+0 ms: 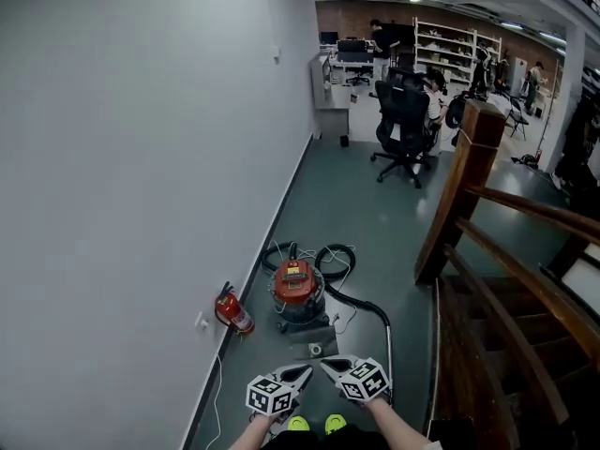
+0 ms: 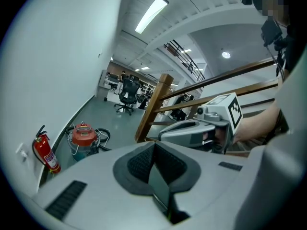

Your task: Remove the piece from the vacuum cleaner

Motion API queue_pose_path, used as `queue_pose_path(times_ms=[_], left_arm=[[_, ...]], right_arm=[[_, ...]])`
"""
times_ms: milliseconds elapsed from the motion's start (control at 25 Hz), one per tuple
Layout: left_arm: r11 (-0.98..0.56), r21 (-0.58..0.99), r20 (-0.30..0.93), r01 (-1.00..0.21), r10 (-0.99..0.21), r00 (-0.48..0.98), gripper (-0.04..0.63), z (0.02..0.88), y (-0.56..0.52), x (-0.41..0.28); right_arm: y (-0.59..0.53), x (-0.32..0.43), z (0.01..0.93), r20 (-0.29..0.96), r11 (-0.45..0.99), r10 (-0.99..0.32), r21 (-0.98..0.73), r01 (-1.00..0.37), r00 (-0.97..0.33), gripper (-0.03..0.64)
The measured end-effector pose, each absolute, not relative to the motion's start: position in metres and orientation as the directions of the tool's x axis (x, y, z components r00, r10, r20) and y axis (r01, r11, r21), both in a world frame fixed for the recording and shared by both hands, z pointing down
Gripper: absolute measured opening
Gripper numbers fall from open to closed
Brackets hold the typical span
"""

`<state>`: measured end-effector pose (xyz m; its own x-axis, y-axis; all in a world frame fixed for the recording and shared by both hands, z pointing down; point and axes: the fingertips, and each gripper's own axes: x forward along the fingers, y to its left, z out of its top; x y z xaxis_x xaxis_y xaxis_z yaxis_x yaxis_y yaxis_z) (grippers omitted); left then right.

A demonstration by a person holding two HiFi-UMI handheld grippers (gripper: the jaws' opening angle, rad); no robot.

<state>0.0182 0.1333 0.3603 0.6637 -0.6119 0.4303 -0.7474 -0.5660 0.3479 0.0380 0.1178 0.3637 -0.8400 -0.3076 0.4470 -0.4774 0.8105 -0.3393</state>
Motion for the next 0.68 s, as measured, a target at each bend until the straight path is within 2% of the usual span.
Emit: queue_pose_path(times_ms=[680], left_arm=[[-0.582,0.331,0.405,-0.742,-0.623,0.67,0.011,0.35,0.147,0.031]], right_arm=[[0.134,0.043,0.366,0.441,0.819,-0.294,-0.341,-0.461,-0.848,0.015]])
